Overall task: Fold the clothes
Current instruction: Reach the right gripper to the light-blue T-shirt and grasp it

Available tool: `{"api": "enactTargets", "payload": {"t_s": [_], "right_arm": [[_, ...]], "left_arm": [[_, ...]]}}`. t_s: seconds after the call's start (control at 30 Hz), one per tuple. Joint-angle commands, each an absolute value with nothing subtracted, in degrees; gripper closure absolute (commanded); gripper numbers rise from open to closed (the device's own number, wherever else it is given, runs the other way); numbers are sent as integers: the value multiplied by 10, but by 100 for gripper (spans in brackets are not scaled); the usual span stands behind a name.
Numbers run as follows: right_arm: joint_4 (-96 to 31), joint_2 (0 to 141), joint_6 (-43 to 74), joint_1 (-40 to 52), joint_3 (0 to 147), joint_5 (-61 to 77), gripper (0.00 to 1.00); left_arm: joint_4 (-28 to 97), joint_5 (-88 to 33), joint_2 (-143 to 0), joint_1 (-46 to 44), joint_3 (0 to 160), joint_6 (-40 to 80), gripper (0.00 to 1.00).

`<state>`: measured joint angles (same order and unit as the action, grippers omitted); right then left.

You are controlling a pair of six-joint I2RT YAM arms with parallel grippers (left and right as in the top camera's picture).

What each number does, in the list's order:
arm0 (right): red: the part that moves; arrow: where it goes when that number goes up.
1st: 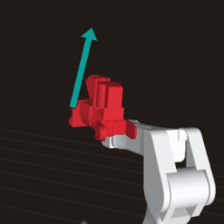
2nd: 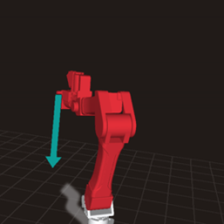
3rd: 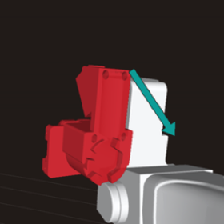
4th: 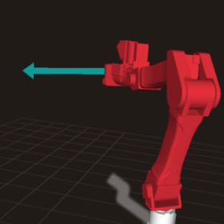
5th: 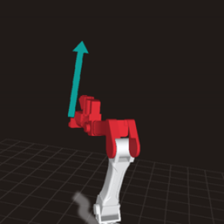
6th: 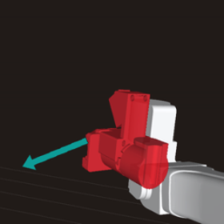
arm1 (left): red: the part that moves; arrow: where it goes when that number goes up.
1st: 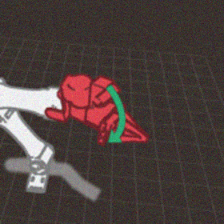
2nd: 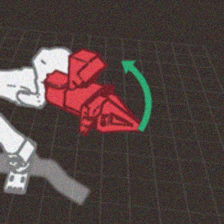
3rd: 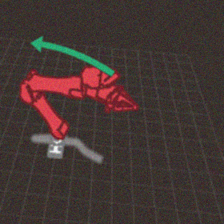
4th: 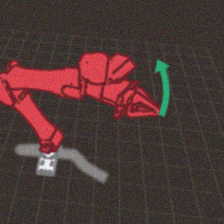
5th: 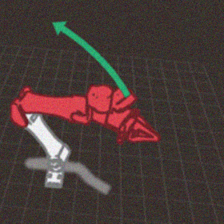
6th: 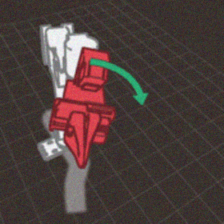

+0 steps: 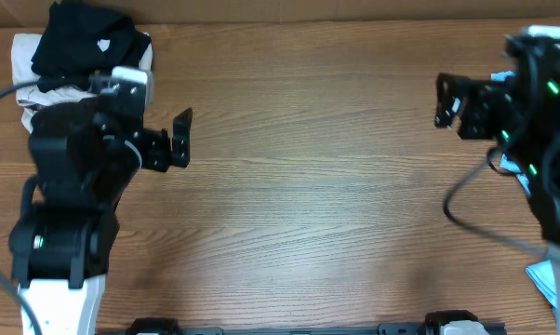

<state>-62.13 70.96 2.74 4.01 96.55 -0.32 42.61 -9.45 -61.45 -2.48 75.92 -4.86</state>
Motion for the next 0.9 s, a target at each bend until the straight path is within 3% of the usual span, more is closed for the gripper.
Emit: {"api": "enactTargets", "payload": {"t_s": [0.0, 0.2, 0.47, 0.87], "right_arm": [[-619, 754, 20, 13, 980, -28, 0], [-624, 859, 121, -137, 980, -15, 0], [-612, 1021, 125, -287, 980, -1, 4], [-598, 1192, 112, -333, 978, 61, 13]], "left_arm": [[425, -108, -644, -19, 775, -39, 0], [426, -150, -687, -19, 775, -11, 0], [416, -175, -716, -19, 775, -11, 0], [413, -183, -764, -23, 775, 8, 0]]}}
